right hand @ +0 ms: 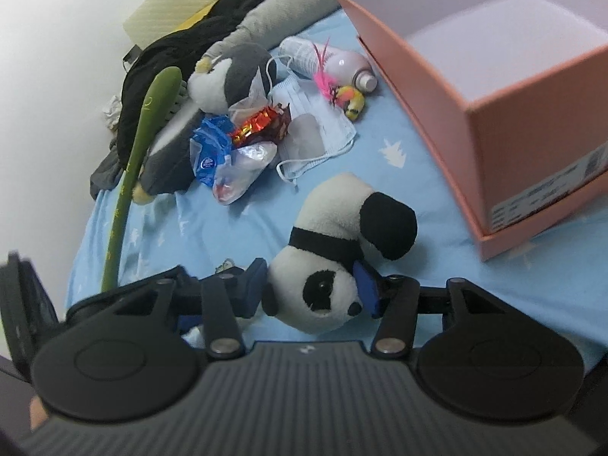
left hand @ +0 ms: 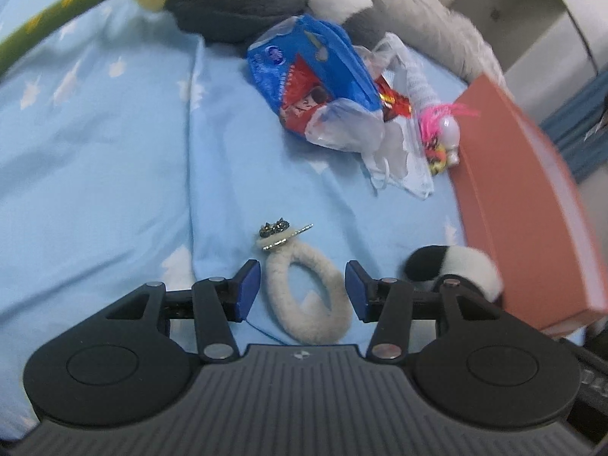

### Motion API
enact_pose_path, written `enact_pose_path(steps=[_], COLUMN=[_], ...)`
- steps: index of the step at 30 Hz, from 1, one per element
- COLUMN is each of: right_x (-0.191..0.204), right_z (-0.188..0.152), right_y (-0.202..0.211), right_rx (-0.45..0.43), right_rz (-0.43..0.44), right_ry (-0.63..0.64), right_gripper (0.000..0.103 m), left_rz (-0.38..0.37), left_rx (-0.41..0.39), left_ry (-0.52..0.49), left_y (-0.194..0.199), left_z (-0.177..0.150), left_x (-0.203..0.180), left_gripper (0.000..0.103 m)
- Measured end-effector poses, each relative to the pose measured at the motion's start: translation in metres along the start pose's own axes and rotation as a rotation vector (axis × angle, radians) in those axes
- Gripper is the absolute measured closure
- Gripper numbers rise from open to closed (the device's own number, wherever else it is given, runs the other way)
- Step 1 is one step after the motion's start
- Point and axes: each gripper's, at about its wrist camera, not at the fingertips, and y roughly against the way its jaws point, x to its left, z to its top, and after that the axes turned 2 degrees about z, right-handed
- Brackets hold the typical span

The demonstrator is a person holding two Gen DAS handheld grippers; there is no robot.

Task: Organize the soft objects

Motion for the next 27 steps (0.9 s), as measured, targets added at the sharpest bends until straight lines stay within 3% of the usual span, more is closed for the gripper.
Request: enact_pose_path(steps=[8, 17, 19, 22, 23, 27], right_x=[-0.007, -0.017, -0.016, -0.014, -0.014, -0.012], right_z=[-0.002, -0.006, -0.007, -0.008, -0.008, -0.006], right_y=[0.018, 0.022, 0.021, 0.020, 0.020, 0.021], right_rx=[-0.002, 0.005, 0.006, 0.006, 0.006, 0.005], right_rz=[-0.043, -0.057, -0.059, -0.063, -0.064, -0.066], right_ry=[0.086, 0.104, 0.110, 0.123, 0.125, 0.137], right_gripper=[0.049, 0.050, 0.050, 0.049, 0.049, 0.050], left_rz=[0.130, 0.193, 0.191, 0.188, 0.185, 0.173], left_rx=[-0.002, 0.004, 0.005, 0.002, 0.001, -0.009], left_ry=[-0.174, -0.272, -0.283, -0.299, -0.302, -0.305], left_y=[-0.008, -0.014, -0.014, -0.014, -0.014, -0.011], left_z=[-0.007, -0.013, -0.014, -0.015, -0.015, -0.015], left_x=[-0.031, -0.049, -0.049, -0.052, -0.053, -0.056], left_gripper=[0.046, 0.048, 0.055, 0.071, 0.081, 0.090])
